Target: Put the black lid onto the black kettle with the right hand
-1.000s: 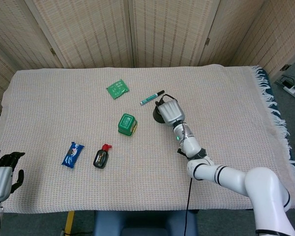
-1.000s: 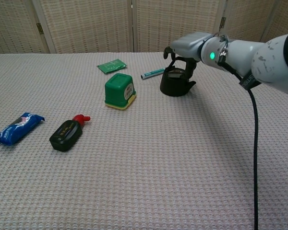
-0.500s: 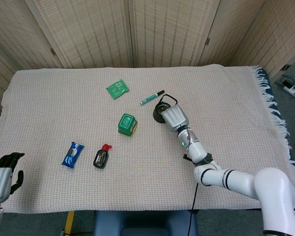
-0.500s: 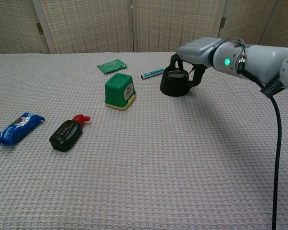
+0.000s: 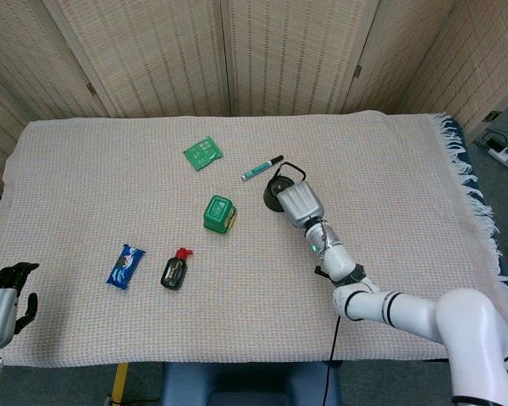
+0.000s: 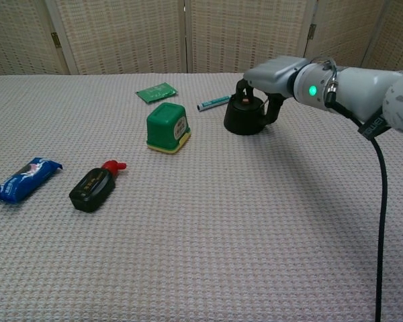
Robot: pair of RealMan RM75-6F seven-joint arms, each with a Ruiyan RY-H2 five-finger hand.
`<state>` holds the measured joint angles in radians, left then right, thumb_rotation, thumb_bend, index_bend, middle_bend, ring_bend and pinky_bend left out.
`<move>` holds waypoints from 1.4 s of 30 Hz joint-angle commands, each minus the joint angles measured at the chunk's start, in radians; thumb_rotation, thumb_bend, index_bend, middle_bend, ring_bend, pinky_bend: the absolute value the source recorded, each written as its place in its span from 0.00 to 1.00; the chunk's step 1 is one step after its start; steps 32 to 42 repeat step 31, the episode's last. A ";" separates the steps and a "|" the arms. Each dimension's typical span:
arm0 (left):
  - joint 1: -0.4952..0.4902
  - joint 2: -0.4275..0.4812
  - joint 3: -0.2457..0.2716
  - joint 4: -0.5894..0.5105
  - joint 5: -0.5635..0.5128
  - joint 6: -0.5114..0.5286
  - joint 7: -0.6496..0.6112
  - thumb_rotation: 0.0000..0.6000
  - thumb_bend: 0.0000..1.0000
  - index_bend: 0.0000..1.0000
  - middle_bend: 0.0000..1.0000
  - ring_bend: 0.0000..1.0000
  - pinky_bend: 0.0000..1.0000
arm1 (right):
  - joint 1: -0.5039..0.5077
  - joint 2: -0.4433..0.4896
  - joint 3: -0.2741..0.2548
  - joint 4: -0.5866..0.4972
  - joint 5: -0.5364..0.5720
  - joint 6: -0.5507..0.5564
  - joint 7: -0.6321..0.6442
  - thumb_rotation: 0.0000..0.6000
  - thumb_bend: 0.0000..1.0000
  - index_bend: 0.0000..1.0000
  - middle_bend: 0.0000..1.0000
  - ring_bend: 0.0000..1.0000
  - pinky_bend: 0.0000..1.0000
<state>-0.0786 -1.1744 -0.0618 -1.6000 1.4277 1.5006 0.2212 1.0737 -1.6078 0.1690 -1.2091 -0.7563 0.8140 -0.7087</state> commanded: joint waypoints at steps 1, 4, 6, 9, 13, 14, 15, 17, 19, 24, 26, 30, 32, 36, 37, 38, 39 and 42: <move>-0.002 0.000 -0.001 0.003 0.004 -0.001 -0.005 1.00 0.52 0.20 0.18 0.19 0.05 | -0.051 0.084 -0.015 -0.115 -0.034 0.077 0.010 1.00 0.38 0.25 0.33 0.87 0.93; -0.007 0.000 -0.002 0.005 0.011 -0.003 -0.010 1.00 0.52 0.20 0.18 0.19 0.05 | -0.106 0.162 -0.034 -0.226 -0.069 0.156 0.021 1.00 0.38 0.25 0.33 0.86 0.93; -0.011 -0.001 -0.004 0.006 0.014 -0.005 -0.015 1.00 0.52 0.20 0.18 0.19 0.05 | -0.153 0.218 -0.053 -0.306 -0.098 0.220 0.027 1.00 0.38 0.25 0.33 0.84 0.92; -0.015 -0.003 -0.005 0.010 0.016 -0.009 -0.018 1.00 0.52 0.20 0.18 0.19 0.05 | -0.231 0.298 -0.090 -0.416 -0.162 0.329 0.039 1.00 0.38 0.25 0.33 0.80 0.85; -0.021 -0.006 -0.009 0.012 0.015 -0.013 -0.018 1.00 0.52 0.20 0.18 0.19 0.05 | -0.348 0.388 -0.144 -0.521 -0.269 0.458 0.109 1.00 0.38 0.25 0.32 0.64 0.66; -0.023 -0.007 -0.010 0.013 0.016 -0.014 -0.017 1.00 0.52 0.20 0.18 0.19 0.05 | -0.376 0.403 -0.156 -0.532 -0.299 0.487 0.134 1.00 0.38 0.25 0.31 0.59 0.61; -0.025 -0.010 -0.011 0.014 0.017 -0.014 -0.016 1.00 0.52 0.20 0.18 0.19 0.05 | -0.413 0.420 -0.174 -0.540 -0.339 0.523 0.166 1.00 0.38 0.25 0.30 0.52 0.54; -0.028 -0.012 -0.012 0.013 0.019 -0.015 -0.012 1.00 0.52 0.20 0.18 0.19 0.05 | -0.467 0.439 -0.201 -0.544 -0.396 0.574 0.214 1.00 0.38 0.22 0.27 0.39 0.41; -0.030 -0.014 -0.014 0.011 0.020 -0.013 -0.007 1.00 0.52 0.20 0.18 0.19 0.05 | -0.528 0.452 -0.229 -0.536 -0.457 0.633 0.263 1.00 0.38 0.16 0.21 0.28 0.29; -0.031 -0.018 -0.014 0.007 0.024 -0.010 -0.002 1.00 0.52 0.19 0.18 0.19 0.05 | -0.633 0.458 -0.269 -0.512 -0.544 0.729 0.347 1.00 0.38 0.09 0.13 0.19 0.23; -0.032 -0.021 -0.011 0.003 0.025 -0.012 0.006 1.00 0.52 0.19 0.18 0.19 0.04 | -0.714 0.462 -0.300 -0.507 -0.578 0.797 0.399 1.00 0.38 0.08 0.12 0.18 0.23; -0.030 -0.022 -0.008 -0.005 0.027 -0.009 0.012 1.00 0.52 0.18 0.18 0.19 0.04 | -0.797 0.463 -0.325 -0.490 -0.633 0.852 0.467 1.00 0.38 0.07 0.12 0.18 0.23; -0.030 -0.022 -0.007 -0.006 0.029 -0.007 0.012 1.00 0.52 0.18 0.18 0.19 0.04 | -0.812 0.463 -0.328 -0.488 -0.641 0.858 0.482 1.00 0.38 0.07 0.12 0.18 0.23; -0.030 -0.022 -0.007 -0.006 0.029 -0.007 0.012 1.00 0.52 0.18 0.18 0.19 0.04 | -0.812 0.463 -0.328 -0.488 -0.641 0.858 0.482 1.00 0.38 0.07 0.12 0.18 0.23; -0.030 -0.022 -0.007 -0.006 0.029 -0.007 0.012 1.00 0.52 0.18 0.18 0.19 0.04 | -0.812 0.463 -0.328 -0.488 -0.641 0.858 0.482 1.00 0.38 0.07 0.12 0.18 0.23; -0.030 -0.022 -0.007 -0.006 0.029 -0.007 0.012 1.00 0.52 0.18 0.18 0.19 0.04 | -0.812 0.463 -0.328 -0.488 -0.641 0.858 0.482 1.00 0.38 0.07 0.12 0.18 0.23; -0.030 -0.022 -0.007 -0.006 0.029 -0.007 0.012 1.00 0.52 0.18 0.18 0.19 0.04 | -0.812 0.463 -0.328 -0.488 -0.641 0.858 0.482 1.00 0.38 0.07 0.12 0.18 0.23; -0.030 -0.022 -0.007 -0.006 0.029 -0.007 0.012 1.00 0.52 0.18 0.18 0.19 0.04 | -0.812 0.463 -0.328 -0.488 -0.641 0.858 0.482 1.00 0.38 0.07 0.12 0.18 0.23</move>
